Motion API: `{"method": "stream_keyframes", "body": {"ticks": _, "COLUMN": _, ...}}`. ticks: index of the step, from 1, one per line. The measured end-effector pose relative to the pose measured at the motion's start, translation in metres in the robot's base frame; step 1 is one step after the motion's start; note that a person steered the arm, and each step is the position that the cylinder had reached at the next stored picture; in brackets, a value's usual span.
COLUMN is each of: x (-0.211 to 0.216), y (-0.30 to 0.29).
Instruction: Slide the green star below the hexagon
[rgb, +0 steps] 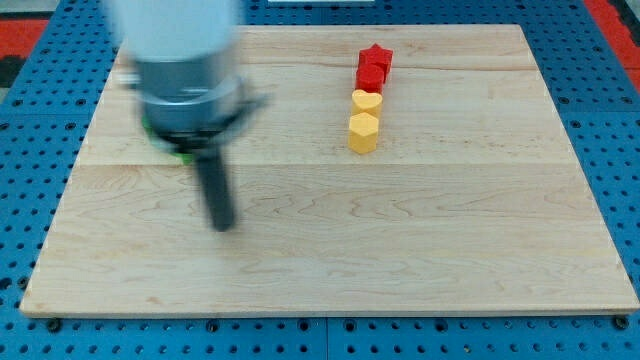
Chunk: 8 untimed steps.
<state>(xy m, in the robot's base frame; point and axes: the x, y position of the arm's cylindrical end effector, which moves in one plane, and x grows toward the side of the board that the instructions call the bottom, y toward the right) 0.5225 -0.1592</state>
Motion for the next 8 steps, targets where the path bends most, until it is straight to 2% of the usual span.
{"method": "stream_keyframes", "body": {"ticks": 1, "x": -0.006, "y": -0.054}}
{"method": "stream_keyframes", "body": {"ticks": 2, "x": -0.006, "y": -0.068}}
{"method": "stream_keyframes", "body": {"ticks": 3, "x": -0.033, "y": -0.145}}
{"method": "stream_keyframes", "body": {"ticks": 5, "x": -0.112, "y": -0.121}}
{"method": "stream_keyframes", "body": {"ticks": 6, "x": -0.133, "y": -0.064}}
{"method": "stream_keyframes", "body": {"ticks": 7, "x": -0.131, "y": 0.063}}
{"method": "stream_keyframes", "body": {"ticks": 8, "x": -0.098, "y": 0.130}}
